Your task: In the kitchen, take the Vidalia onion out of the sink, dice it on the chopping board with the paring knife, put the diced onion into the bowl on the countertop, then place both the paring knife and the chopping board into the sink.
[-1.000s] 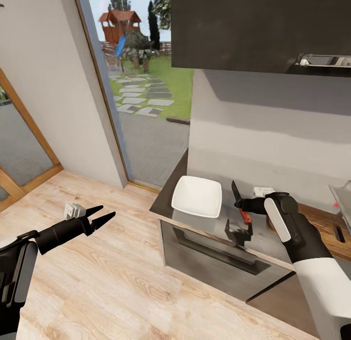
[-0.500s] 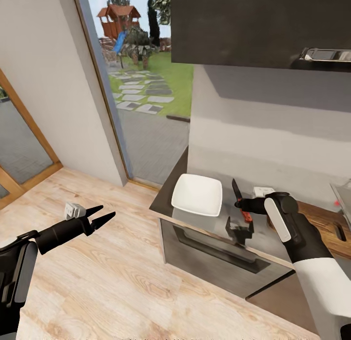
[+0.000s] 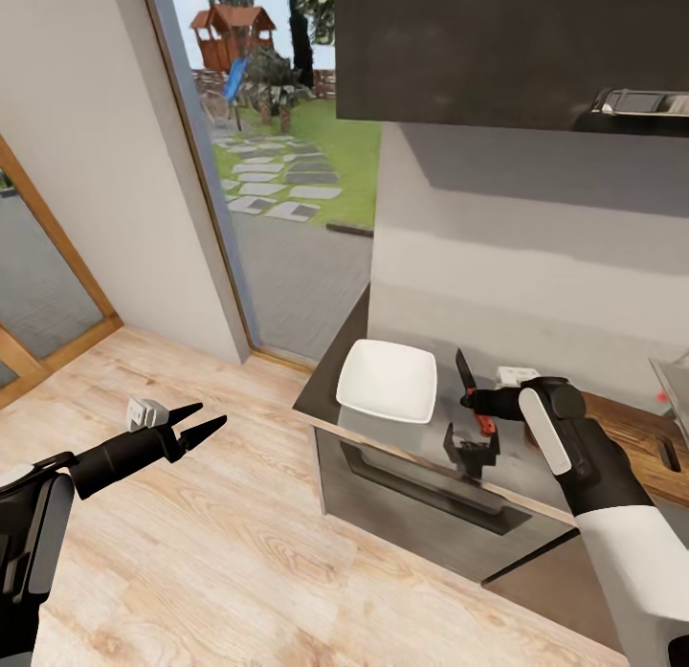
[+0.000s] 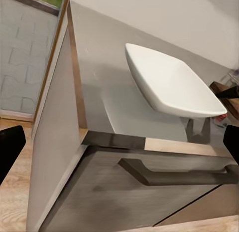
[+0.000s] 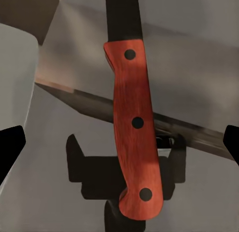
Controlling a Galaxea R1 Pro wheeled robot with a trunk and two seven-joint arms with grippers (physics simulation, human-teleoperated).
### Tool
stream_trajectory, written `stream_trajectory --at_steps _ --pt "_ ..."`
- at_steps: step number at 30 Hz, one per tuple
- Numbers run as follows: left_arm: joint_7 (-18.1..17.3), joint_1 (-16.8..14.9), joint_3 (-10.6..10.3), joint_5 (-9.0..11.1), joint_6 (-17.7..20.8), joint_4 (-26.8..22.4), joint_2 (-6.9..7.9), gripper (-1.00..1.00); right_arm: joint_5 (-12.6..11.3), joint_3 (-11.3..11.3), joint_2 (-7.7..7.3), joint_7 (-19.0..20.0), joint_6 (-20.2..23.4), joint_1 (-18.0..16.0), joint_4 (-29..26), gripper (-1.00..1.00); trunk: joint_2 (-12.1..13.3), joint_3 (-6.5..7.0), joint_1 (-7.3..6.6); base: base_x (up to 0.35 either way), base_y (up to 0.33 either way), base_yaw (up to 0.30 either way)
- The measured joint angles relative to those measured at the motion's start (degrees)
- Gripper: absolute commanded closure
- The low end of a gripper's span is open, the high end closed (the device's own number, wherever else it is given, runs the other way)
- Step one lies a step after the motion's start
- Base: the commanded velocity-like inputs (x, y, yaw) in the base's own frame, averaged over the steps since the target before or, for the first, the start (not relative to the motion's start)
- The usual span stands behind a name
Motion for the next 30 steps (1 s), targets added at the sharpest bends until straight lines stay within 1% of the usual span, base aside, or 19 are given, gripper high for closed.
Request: stream_trajectory --at_steps 7,30 --pt "0.0 0.0 0.0 0.0 0.0 0.0 0.00 -1.00 0.0 0.0 0.00 0.0 0.0 0.0 0.0 -1.00 0.0 -0.48 0.00 0.000 0.000 0.000" --pt "-0.1 0.0 0.0 0.0 0.0 0.0 0.00 -1.00 0.0 0.0 0.00 0.0 0.0 0.0 0.0 -1.00 0.0 -1.00 0.00 0.000 0.000 0.000"
